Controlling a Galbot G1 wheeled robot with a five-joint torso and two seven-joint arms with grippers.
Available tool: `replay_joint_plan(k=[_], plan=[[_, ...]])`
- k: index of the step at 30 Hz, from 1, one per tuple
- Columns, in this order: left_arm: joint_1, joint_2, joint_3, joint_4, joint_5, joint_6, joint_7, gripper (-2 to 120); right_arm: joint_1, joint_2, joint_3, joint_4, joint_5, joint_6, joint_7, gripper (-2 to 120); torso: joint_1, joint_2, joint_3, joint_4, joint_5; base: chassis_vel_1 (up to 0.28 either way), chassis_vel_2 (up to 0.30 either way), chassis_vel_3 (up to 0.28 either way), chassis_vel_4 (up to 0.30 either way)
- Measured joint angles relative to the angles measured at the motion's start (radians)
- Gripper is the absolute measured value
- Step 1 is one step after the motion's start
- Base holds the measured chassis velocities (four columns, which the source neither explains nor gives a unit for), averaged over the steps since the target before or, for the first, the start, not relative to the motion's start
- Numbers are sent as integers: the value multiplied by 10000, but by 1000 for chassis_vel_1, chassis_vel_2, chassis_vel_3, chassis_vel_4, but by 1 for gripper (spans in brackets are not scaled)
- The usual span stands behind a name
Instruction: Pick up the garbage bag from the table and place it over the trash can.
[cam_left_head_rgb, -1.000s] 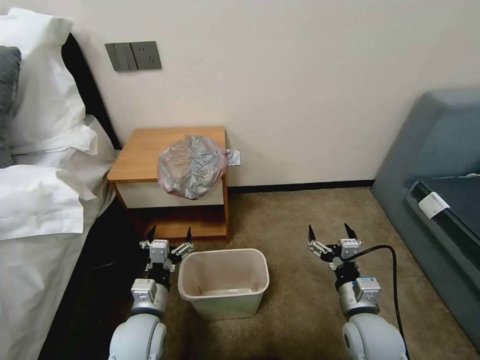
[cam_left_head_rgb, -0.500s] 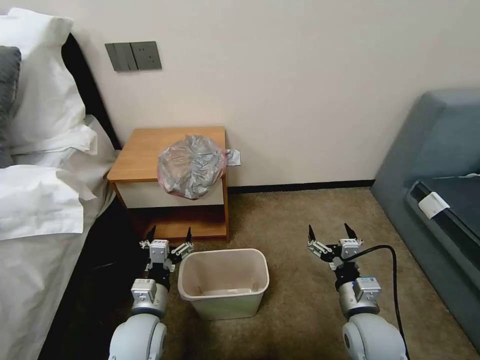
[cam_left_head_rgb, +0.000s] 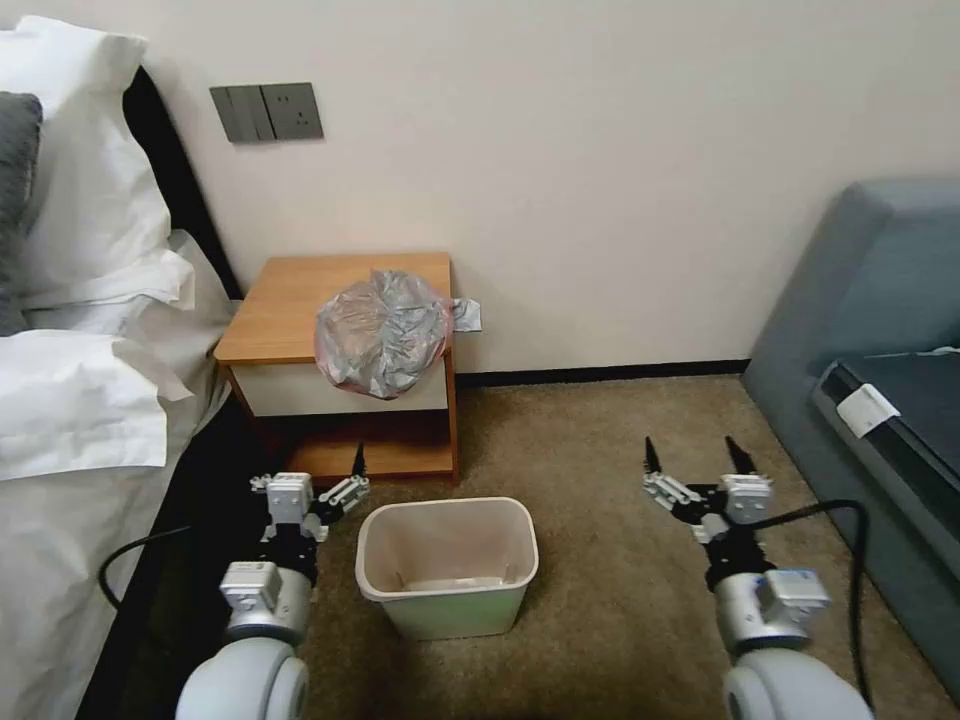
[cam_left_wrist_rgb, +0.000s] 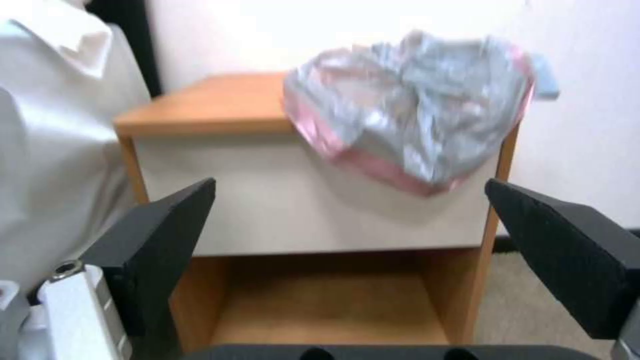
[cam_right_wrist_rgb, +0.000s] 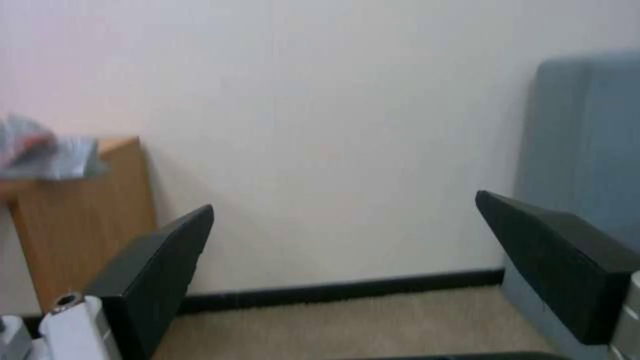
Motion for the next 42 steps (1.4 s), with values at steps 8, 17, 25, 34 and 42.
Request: replay_joint_plan(k=[8, 17, 25, 34, 42], plan=[[817, 341, -298, -1792, -765, 708, -289, 100, -1060, 250, 336, 1602, 393, -223, -385, 100, 0, 0, -1, 3, 0, 0, 0, 0, 0], [1315, 548, -482, -2188, -1222, 1131, -466, 100, -1283, 39, 23, 1659, 983, -412, -481, 100, -1, 0, 0, 3, 6, 0, 0, 0, 0], [1424, 489, -458, -2173, -710, 834, -481, 100, -877, -275, -277, 1603, 2394, -816, -205, 100, -1, 0, 0, 4, 7, 0, 0, 0, 0], [1413, 510, -483, -2135, -726, 680, -538, 100, 41, -1032, -1060, 1167, 6297, -1642, 475, 100, -1, -1, 0, 4, 6, 0, 0, 0, 0], [1374, 611, -599, -2119, -1047, 534, -645, 100, 2755, -2189, -1986, -129, 9565, -1848, 2191, 100, -1, 0, 0, 4, 7, 0, 0, 0, 0]])
